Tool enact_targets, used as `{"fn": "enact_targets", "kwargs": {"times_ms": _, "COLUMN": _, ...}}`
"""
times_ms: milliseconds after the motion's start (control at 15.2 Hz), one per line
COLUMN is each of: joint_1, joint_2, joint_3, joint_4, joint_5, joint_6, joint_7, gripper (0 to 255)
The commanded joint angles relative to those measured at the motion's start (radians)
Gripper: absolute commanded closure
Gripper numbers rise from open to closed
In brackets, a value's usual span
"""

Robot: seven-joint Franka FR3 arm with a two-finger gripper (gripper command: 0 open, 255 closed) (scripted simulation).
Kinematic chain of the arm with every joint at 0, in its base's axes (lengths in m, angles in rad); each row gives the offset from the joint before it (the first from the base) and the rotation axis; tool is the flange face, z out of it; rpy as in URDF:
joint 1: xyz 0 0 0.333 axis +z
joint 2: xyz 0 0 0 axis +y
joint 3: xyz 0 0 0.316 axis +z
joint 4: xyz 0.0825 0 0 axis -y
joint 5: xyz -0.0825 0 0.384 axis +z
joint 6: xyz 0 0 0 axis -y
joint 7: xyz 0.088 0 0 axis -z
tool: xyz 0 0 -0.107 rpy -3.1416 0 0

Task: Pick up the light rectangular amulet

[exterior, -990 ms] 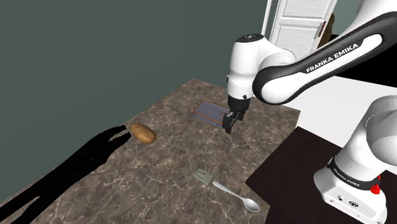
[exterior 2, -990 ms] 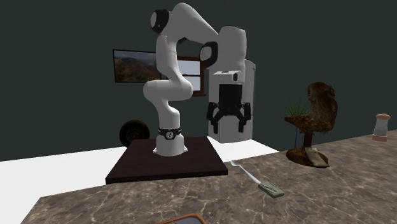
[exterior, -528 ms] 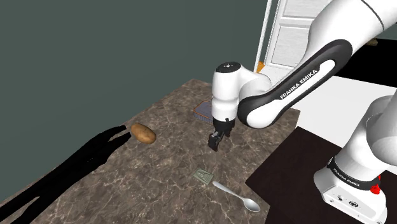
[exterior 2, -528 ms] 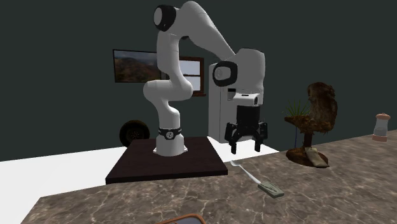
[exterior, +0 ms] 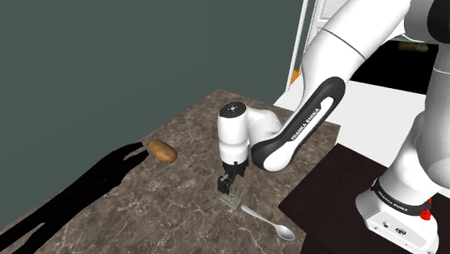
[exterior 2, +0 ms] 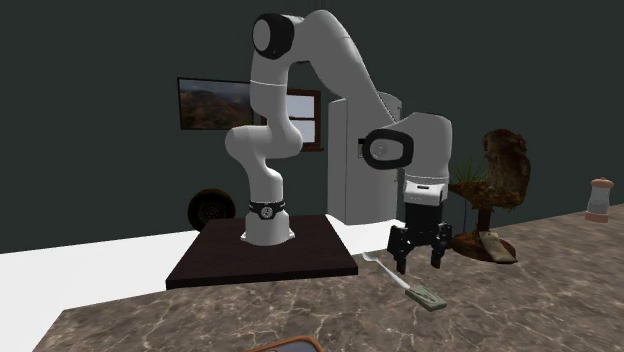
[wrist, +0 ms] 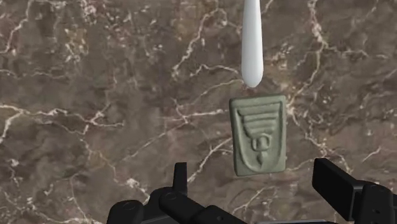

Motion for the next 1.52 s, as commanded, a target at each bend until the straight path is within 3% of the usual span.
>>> {"fn": "enact_targets", "kwargs": {"times_ms": 0, "joint_1": 0.037, "joint_2": 0.079, "joint_3": -0.020, "joint_4": 0.050, "joint_5": -0.047, "joint_6": 0.018, "joint_7": 0.046, "gripper": 0}}
{"fn": "enact_targets", "kwargs": {"times_ms": 726, "joint_1": 0.102, "joint_2": 0.218, "joint_3": -0.086, "joint_4": 0.105, "joint_5": -0.128, "joint_6": 0.094, "joint_7": 0.113, "gripper": 0}}
{"fn": "enact_targets", "kwargs": {"times_ms": 792, "joint_1": 0.102, "joint_2": 0.219, "joint_3": -0.086, "joint_4": 0.106, "joint_5": -0.128, "joint_6": 0.094, "joint_7": 0.113, "gripper": 255}}
{"fn": "enact_targets", "kwargs": {"times_ms": 1452, "joint_1": 0.096, "joint_2": 0.205, "joint_3": -0.079, "joint_4": 0.101, "joint_5": -0.120, "joint_6": 0.085, "joint_7": 0.107, "gripper": 255}}
